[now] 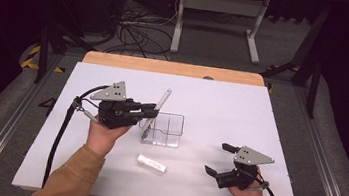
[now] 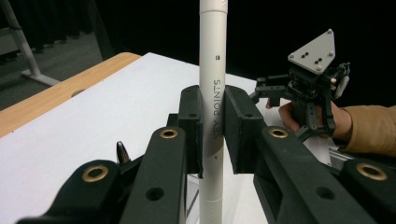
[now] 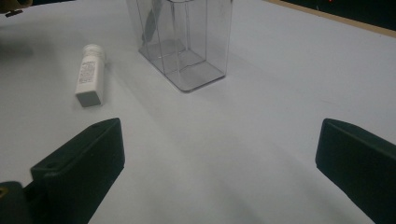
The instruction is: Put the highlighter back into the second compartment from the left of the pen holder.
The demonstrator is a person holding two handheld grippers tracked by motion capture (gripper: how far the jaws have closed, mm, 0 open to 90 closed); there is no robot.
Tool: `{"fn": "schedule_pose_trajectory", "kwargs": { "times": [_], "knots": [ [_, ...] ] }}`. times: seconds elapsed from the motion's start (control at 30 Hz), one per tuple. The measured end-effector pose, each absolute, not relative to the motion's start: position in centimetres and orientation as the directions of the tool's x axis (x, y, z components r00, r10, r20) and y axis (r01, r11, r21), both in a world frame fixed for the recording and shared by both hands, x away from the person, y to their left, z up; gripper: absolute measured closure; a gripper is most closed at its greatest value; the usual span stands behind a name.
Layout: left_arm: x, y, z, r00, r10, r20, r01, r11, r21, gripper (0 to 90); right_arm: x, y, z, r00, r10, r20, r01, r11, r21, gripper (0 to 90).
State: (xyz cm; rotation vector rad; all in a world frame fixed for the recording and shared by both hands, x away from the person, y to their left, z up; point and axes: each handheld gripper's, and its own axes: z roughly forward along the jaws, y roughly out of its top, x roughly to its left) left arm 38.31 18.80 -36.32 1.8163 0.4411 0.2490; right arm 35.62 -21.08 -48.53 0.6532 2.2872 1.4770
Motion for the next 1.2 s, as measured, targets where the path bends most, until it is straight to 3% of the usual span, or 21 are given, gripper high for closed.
{"fn": "schedule_pose_trajectory", "kwargs": {
  "times": [0.7, 1.2],
  "knots": [
    [39.9, 15.9, -37.5, 0.88, 0.468, -0.086, 0.185, -0.17, 0.968, 78.1, 35.6, -21.1, -48.5, -0.839, 0.543, -0.035, 0.192, 0.355, 0.915, 1.7],
    [40.4, 15.0, -38.9, 0.852, 0.522, -0.036, 0.14, -0.161, 0.977, 78.1, 35.6, -21.1, -48.5, -0.839, 0.543, -0.033, 0.193, 0.354, 0.915, 1.6]
  ]
}}
